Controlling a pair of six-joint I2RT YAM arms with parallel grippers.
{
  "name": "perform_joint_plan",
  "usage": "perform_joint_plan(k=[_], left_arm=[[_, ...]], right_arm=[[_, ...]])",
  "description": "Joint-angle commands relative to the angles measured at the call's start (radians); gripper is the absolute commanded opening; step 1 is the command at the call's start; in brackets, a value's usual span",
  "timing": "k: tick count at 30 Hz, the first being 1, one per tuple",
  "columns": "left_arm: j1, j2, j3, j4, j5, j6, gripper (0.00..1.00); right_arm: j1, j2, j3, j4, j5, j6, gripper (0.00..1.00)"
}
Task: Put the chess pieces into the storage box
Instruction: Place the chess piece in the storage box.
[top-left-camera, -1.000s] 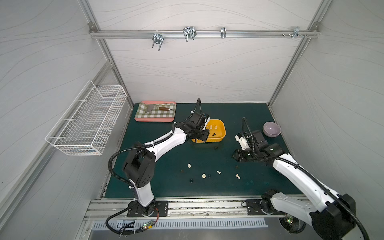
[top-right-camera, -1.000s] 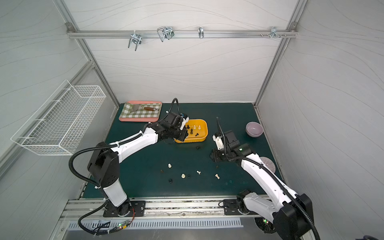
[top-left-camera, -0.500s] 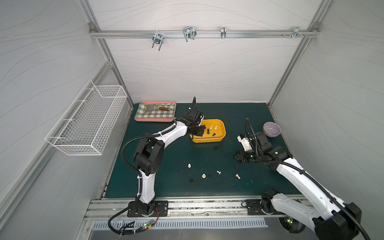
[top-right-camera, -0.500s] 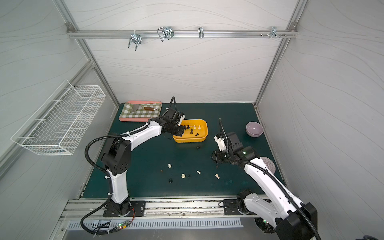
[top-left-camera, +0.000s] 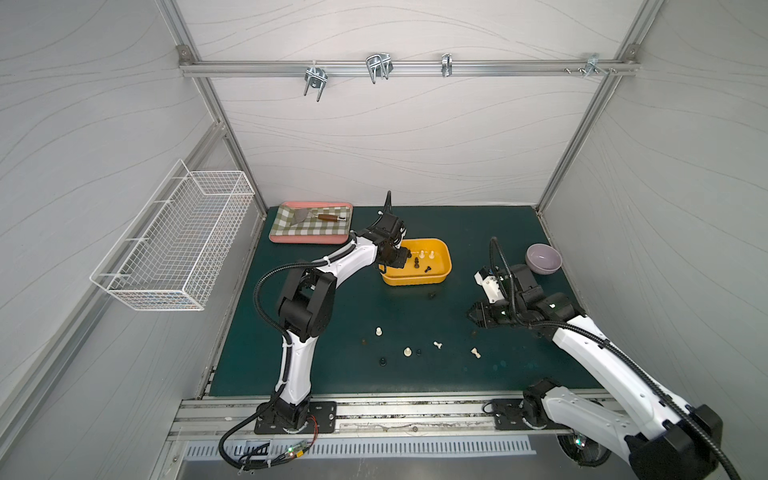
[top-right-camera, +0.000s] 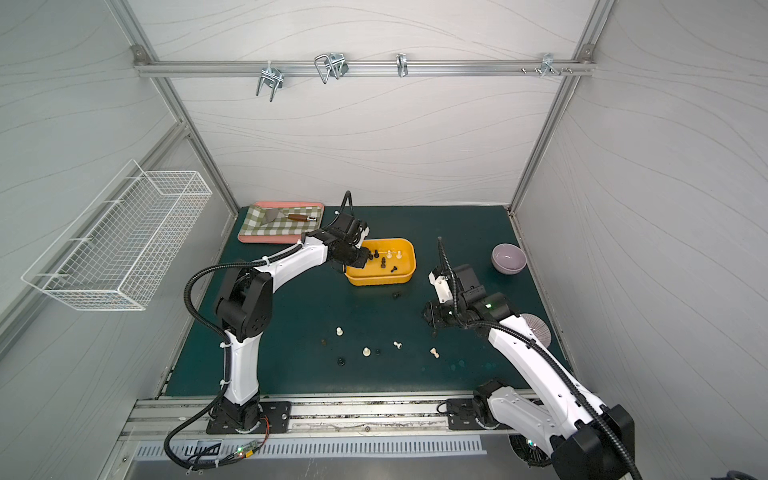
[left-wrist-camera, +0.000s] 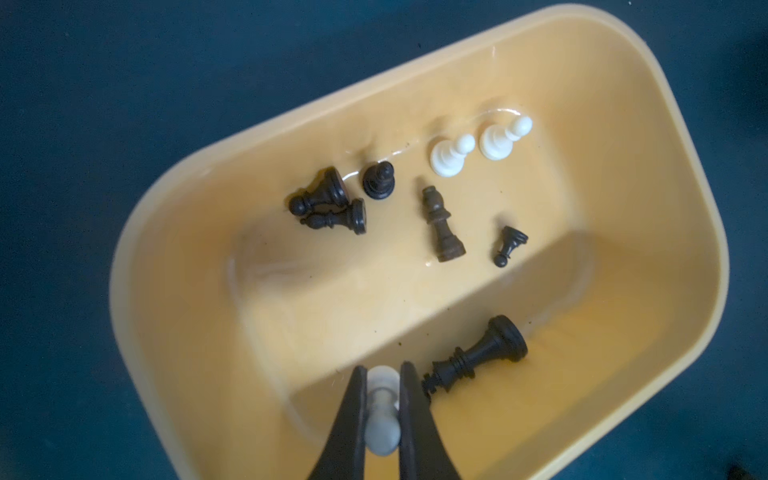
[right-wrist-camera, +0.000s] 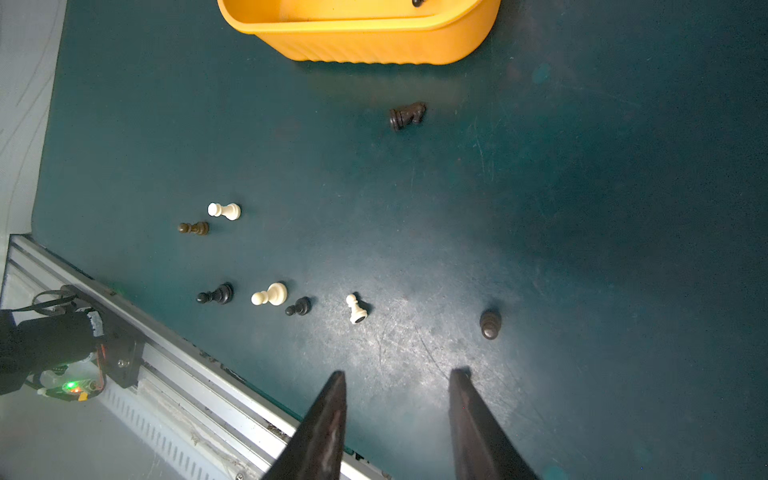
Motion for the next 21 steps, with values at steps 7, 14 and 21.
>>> perform_joint_plan(k=[7,14,21], left_arm=[[0.039,0.092,0.148,-0.059,-0.029,0.057,0.16],[0.042,0.130,0.198,-0.087,-0.027,0.069,0.20],[0.045,0.121,0.197,-0.084,-0.031,0.062,0.38]], right_arm=[[-0.006,-0.012,-0.009,-0.032,-0.007,-0.015,0.42],[-0.006,-0.015,-0.005,-0.036,-0.006,-0.015,0.42],[-0.006,-0.023,-0.004,-0.043,-0.005,-0.014,0.43]])
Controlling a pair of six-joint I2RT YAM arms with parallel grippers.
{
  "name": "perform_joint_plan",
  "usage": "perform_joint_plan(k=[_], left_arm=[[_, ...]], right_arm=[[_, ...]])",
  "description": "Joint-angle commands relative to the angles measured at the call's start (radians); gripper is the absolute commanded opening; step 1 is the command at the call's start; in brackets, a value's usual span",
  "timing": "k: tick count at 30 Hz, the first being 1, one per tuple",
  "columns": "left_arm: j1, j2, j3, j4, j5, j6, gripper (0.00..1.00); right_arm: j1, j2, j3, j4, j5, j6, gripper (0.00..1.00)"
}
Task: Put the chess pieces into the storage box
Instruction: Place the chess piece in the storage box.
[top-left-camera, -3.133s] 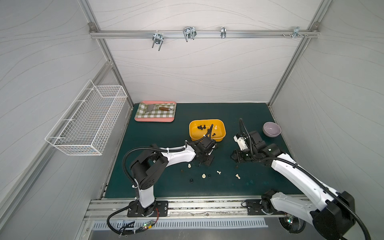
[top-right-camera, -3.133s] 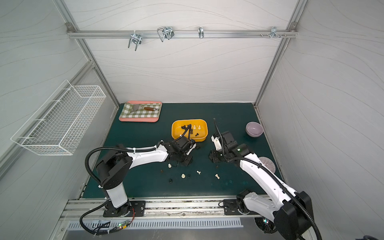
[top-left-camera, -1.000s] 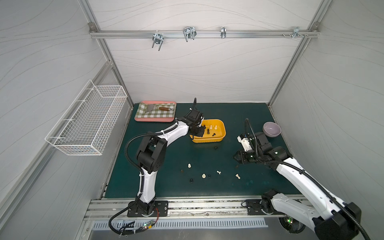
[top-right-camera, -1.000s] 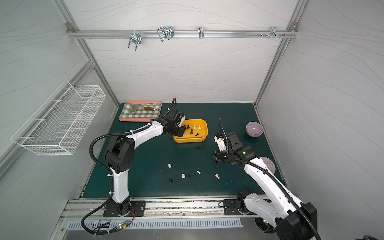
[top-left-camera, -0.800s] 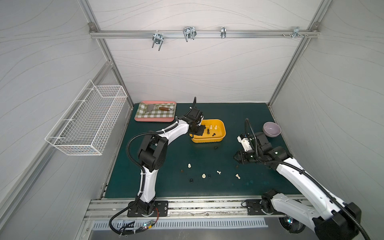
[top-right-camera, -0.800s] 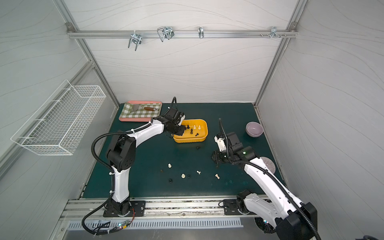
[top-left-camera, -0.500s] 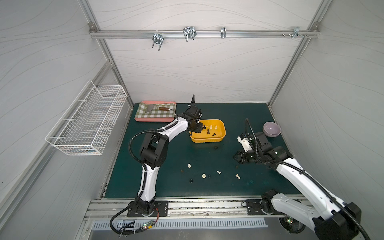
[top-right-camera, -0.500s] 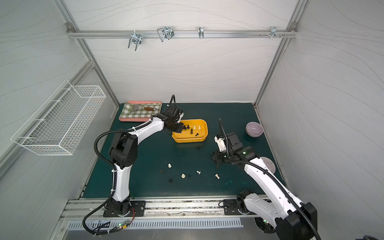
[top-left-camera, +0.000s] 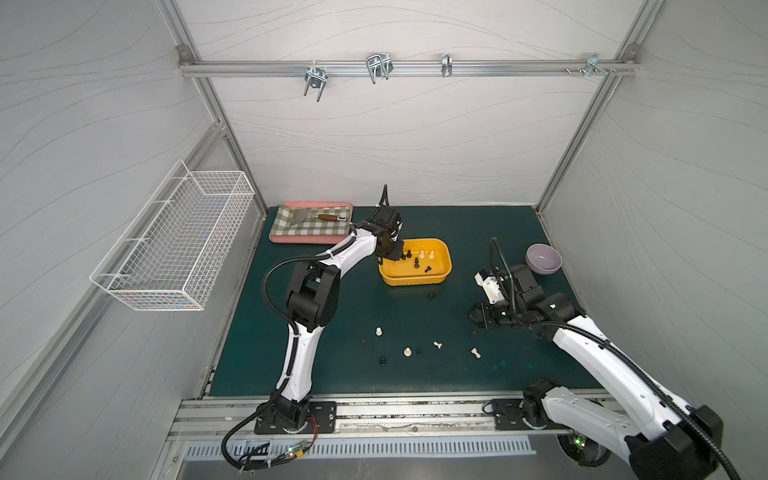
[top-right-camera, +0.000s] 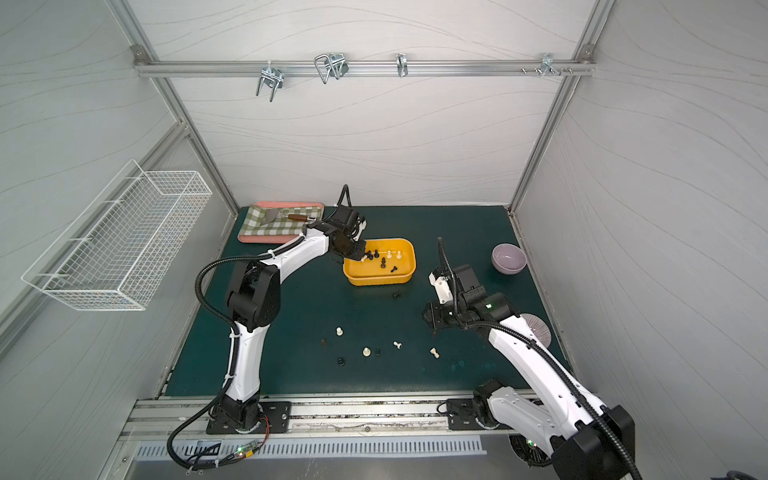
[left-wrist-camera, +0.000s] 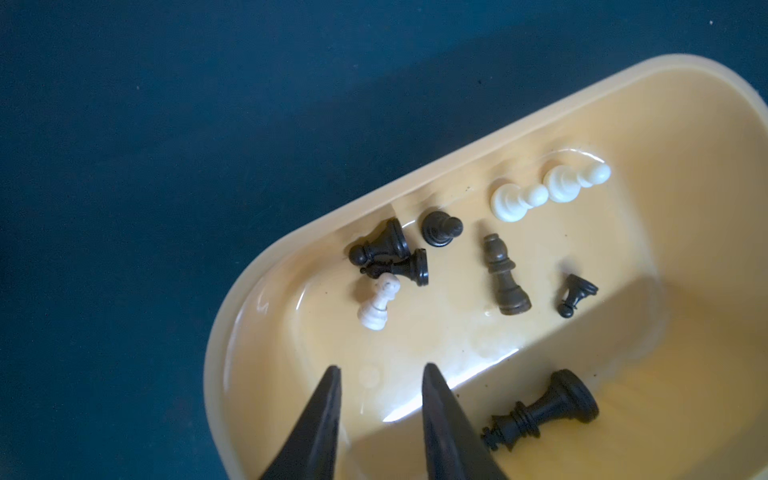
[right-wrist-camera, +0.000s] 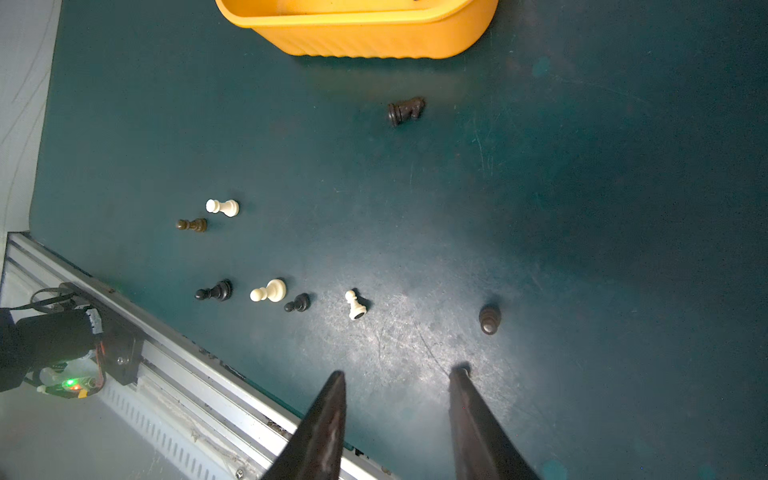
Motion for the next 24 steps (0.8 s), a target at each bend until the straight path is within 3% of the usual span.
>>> perform_joint_plan(k=[1,12,24], left_arm=[[0.003,0.009,0.039,-0.007,-0.003,0.011,0.39],[0.006,-0.070,0.021,0.007,0.013,0.016,0.42],[0.009,-0.192,-0.148,0.070,0.067,-0.025,0.43]], right_arm=[[-0.006,-0.018,-0.003,-0.032,-0.007,-0.013,0.43],[-0.006,-0.023,-0.002,-0.038,-0.008,-0.009,0.43],[-0.006,-0.010,-0.005,-0.037,-0.010,-0.010,0.43]])
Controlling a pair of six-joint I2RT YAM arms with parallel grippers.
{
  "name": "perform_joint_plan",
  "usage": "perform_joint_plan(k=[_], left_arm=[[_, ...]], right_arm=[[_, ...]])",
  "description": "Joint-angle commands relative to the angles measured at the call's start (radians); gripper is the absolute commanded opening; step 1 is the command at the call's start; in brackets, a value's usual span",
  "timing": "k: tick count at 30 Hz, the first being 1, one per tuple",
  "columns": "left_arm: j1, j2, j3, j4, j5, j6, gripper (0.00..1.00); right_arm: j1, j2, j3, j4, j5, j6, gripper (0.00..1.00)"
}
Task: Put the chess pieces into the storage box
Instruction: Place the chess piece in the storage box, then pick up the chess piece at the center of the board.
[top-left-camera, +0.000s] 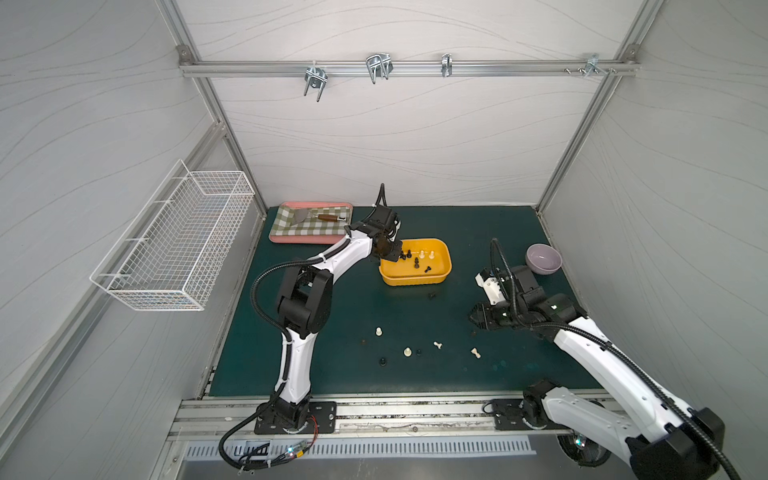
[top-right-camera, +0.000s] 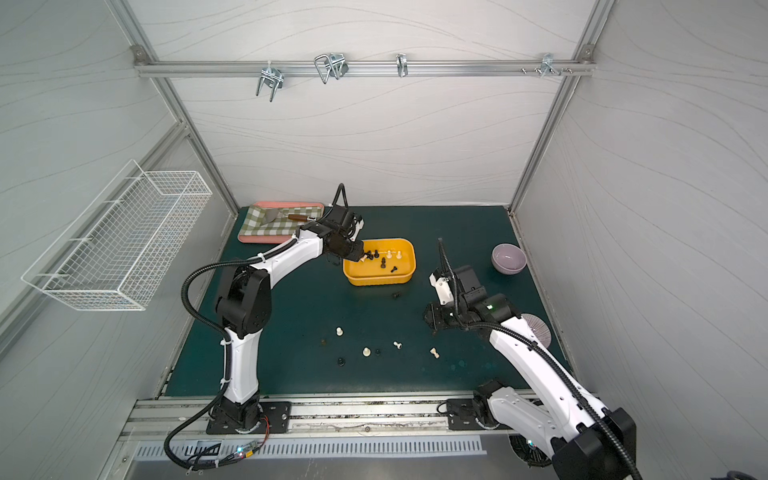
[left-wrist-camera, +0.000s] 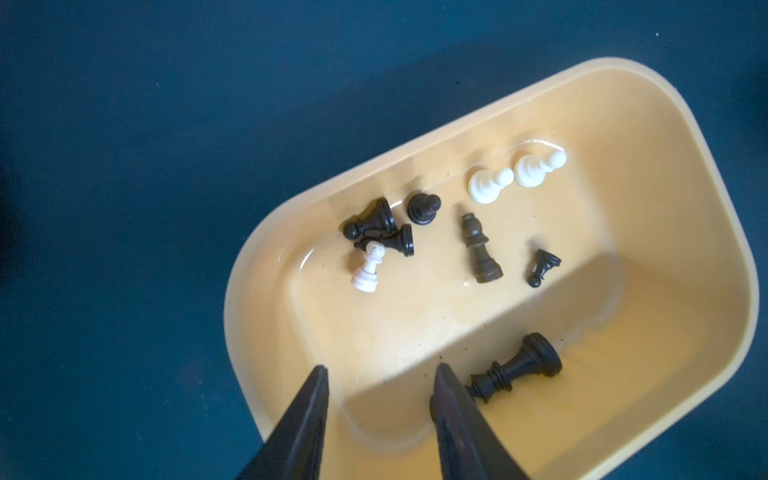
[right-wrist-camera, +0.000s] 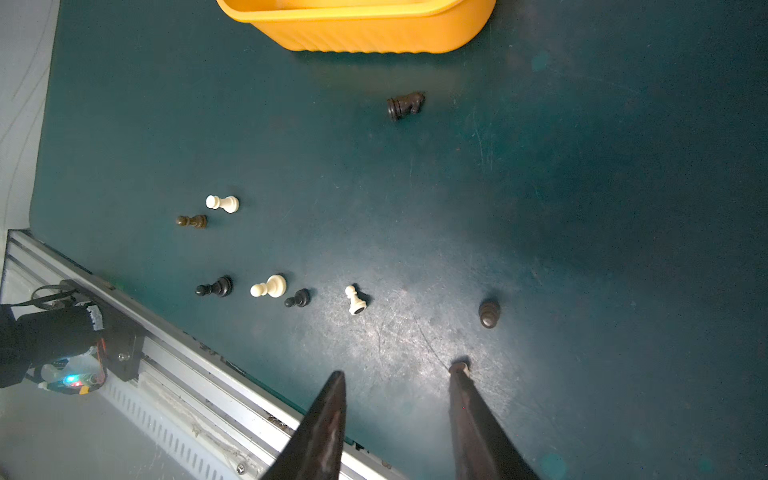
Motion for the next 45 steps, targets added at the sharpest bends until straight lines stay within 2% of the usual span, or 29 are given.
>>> perform_joint_plan(k=[1,11,19,27,35,45], left_arm=[[0.005,-0.100,-0.056,0.055,0.045,-0.021,0.43],[0.002,-0.285,-0.241,0.100,0.107,-0.061,0.45],[-0.019,-0.429,-0.417,0.137,0.104,-0.105,0.45],[-0.038,-0.553,-0.573,0.148,0.099,-0.171,0.45],[-0.066,-0.594,-0.619,0.120,0.071,-0.172,0.45],[-0.098,-0.622,-0.653,0.139,0.058,-0.202,0.45]], right_arm=[[-0.006,0.001,-0.005,-0.022,-0.009,-0.011,0.43],[-0.001,0.050,-0.012,-0.015,0.029,-0.007,0.42],[0.008,0.156,-0.021,-0.021,0.141,0.060,0.41],[0.014,0.235,-0.076,0.022,0.183,0.153,0.39],[0.031,0.279,-0.111,0.042,0.218,0.194,0.39],[0.034,0.332,-0.109,0.077,0.219,0.176,0.37]])
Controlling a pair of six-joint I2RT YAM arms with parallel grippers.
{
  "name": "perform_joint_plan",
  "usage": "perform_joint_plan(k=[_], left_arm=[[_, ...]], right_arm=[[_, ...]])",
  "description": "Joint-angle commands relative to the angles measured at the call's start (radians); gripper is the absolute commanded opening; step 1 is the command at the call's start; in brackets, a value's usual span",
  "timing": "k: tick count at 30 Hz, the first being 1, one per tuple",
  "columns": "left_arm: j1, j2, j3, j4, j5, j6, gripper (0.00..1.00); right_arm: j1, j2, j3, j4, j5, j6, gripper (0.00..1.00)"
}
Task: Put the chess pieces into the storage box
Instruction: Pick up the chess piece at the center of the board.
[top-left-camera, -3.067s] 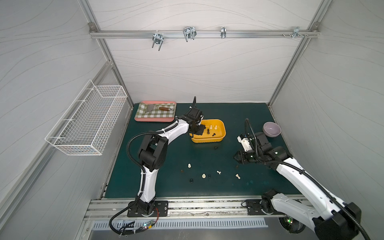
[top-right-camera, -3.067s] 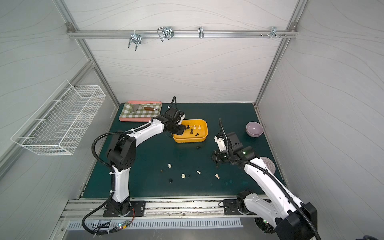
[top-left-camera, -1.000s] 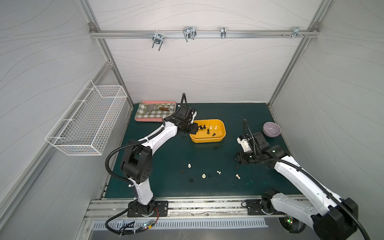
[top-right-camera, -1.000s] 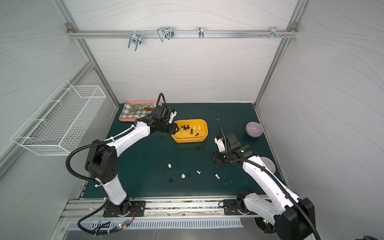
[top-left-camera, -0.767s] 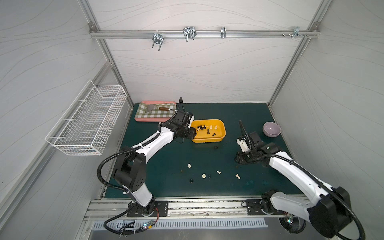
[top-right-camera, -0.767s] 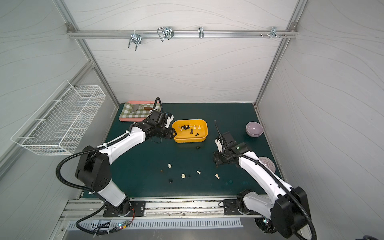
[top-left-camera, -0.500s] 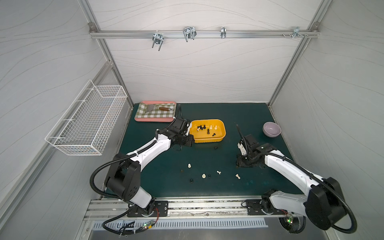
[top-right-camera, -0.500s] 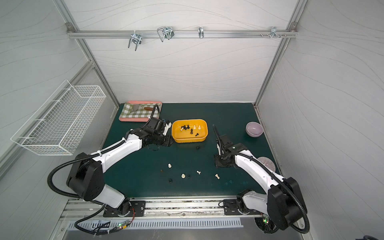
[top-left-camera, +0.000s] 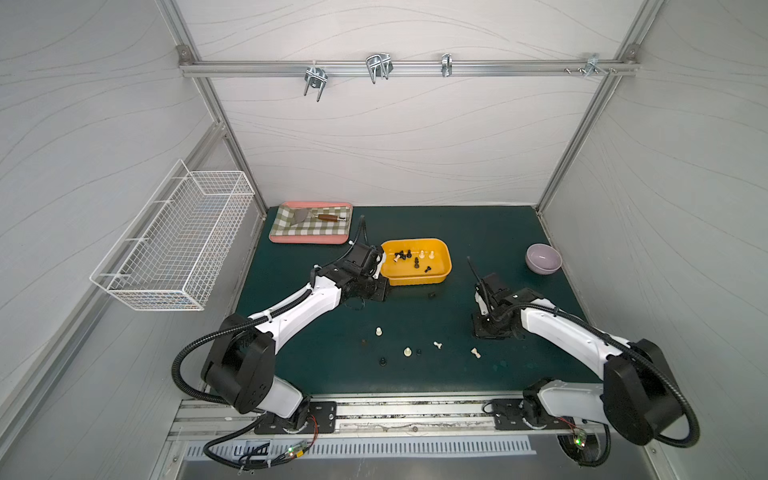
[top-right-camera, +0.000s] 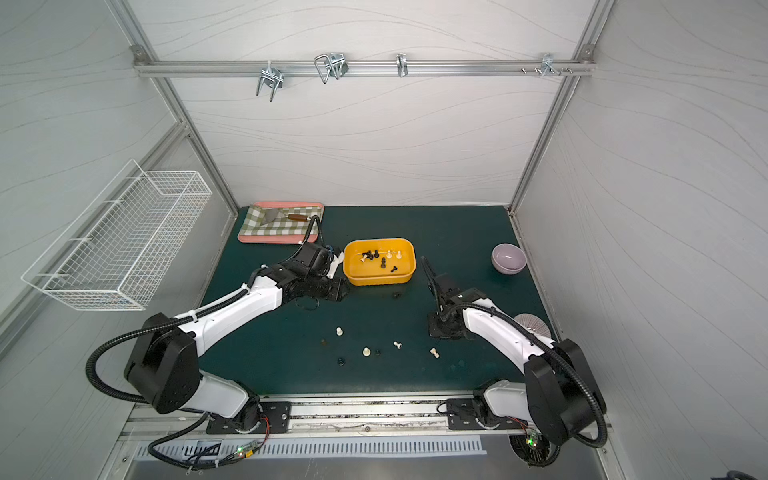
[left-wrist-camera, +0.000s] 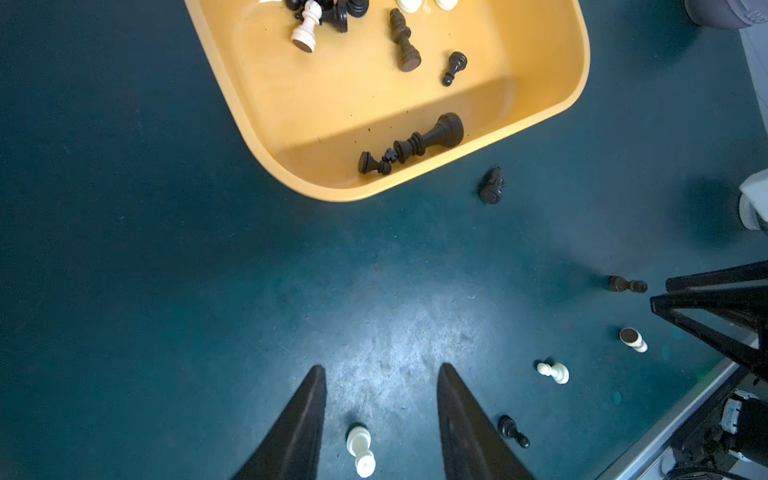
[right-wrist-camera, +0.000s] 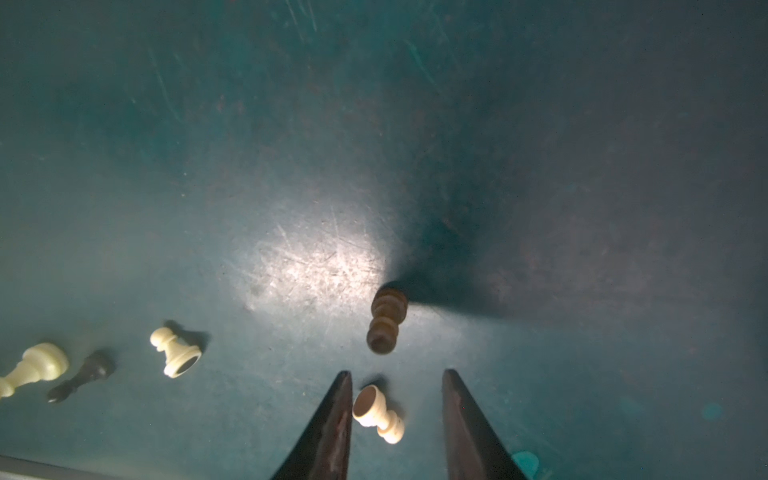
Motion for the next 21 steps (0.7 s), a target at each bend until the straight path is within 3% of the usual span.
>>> perform_joint_plan(k=[1,21], left_arm=[[-0.012,-0.038,-0.006,0.031,-0.016,-0.026,0.45],[-0.040,-0.055,-0.039,0.048,-0.028,-0.046,0.45]], right_arm=[[0.006,0.023,0.001,0.016,0.013,0.006,0.36],[0.010,0.106,0.027,0.067,-0.008,-0.024,0.25]])
